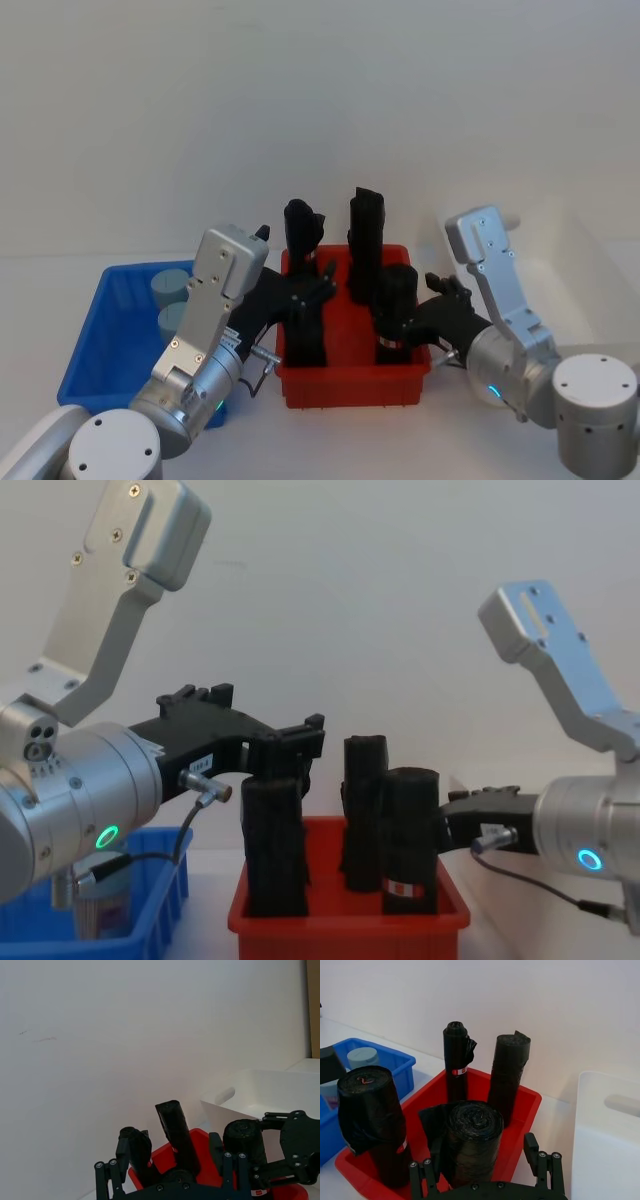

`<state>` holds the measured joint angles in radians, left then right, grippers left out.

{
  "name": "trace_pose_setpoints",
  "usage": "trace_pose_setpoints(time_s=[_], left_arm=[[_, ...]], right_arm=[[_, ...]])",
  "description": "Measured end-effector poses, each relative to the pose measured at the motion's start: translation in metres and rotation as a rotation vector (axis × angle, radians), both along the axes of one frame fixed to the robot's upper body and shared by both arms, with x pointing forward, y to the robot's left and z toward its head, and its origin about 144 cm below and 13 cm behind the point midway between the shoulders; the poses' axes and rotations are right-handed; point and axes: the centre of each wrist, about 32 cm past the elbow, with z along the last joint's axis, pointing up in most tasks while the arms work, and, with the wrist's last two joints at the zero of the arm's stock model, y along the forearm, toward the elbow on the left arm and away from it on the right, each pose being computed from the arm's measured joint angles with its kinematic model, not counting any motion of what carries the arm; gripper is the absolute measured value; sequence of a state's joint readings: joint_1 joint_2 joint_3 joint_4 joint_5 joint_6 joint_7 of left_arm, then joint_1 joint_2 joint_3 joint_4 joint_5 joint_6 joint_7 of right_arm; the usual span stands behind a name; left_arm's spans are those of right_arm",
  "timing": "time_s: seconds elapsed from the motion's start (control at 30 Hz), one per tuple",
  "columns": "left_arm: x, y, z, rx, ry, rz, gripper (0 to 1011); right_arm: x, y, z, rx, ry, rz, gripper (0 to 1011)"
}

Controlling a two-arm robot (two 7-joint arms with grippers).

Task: Pick the cotton swabs from the blue box and place them into the white box.

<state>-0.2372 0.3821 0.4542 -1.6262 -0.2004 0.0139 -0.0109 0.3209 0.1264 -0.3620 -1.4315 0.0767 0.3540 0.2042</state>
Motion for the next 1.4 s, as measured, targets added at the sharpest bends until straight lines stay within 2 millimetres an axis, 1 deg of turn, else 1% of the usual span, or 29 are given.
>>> trace_pose_setpoints(time_s=[0.57, 0.6, 0.63, 0.67, 0.7, 0.77, 0.8, 0.83, 0.9, 0.93, 1.07, 1.1, 1.13, 1.23, 1.4], left_arm=[[0.0, 0.0, 0.0, 0.0, 0.0, 0.0, 1000], [0.0, 0.0, 0.0, 0.0, 0.0, 0.0, 1000], [0.0, 0.0, 0.0, 0.0, 0.0, 0.0, 1000], [0.0, 0.0, 0.0, 0.0, 0.0, 0.0, 1000], [0.0, 0.0, 0.0, 0.0, 0.0, 0.0, 999], [0.0, 0.0, 0.0, 0.0, 0.0, 0.0, 1000], [0.0, 0.0, 0.0, 0.0, 0.0, 0.0, 1000], [0.0, 0.0, 0.0, 0.0, 0.0, 0.0, 1000], [0.0, 0.0, 0.0, 0.0, 0.0, 0.0, 1000], [0.0, 0.0, 0.0, 0.0, 0.0, 0.0, 1000], [0.0, 0.0, 0.0, 0.0, 0.0, 0.0, 1000], [0.0, 0.0, 0.0, 0.0, 0.0, 0.0, 1000], [0.0, 0.0, 0.0, 0.0, 0.0, 0.0, 1000], [0.0, 0.0, 0.0, 0.0, 0.0, 0.0, 1000], [0.0, 0.0, 0.0, 0.0, 0.0, 0.0, 1000]], right_arm=[[0.011, 0.011, 0.003, 0.056, 0.024, 0.014, 1002], [0.011, 0.011, 0.003, 0.058, 0.024, 0.014, 980], [0.012, 0.011, 0.003, 0.06, 0.024, 0.015, 980], [0.012, 0.012, 0.003, 0.063, 0.024, 0.016, 940], [0.012, 0.012, 0.003, 0.064, 0.024, 0.016, 927], [0.013, 0.012, 0.004, 0.068, 0.024, 0.017, 863], [0.013, 0.012, 0.004, 0.069, 0.024, 0.017, 847], [0.014, 0.013, 0.004, 0.071, 0.023, 0.018, 793], [0.014, 0.013, 0.004, 0.073, 0.024, 0.018, 759], [0.014, 0.013, 0.004, 0.073, 0.024, 0.018, 707], [0.015, 0.014, 0.004, 0.077, 0.024, 0.019, 621], [0.015, 0.014, 0.004, 0.078, 0.024, 0.019, 564], [0.015, 0.014, 0.004, 0.079, 0.024, 0.02, 535], [0.015, 0.014, 0.005, 0.08, 0.024, 0.02, 490], [0.015, 0.014, 0.005, 0.082, 0.024, 0.021, 485]])
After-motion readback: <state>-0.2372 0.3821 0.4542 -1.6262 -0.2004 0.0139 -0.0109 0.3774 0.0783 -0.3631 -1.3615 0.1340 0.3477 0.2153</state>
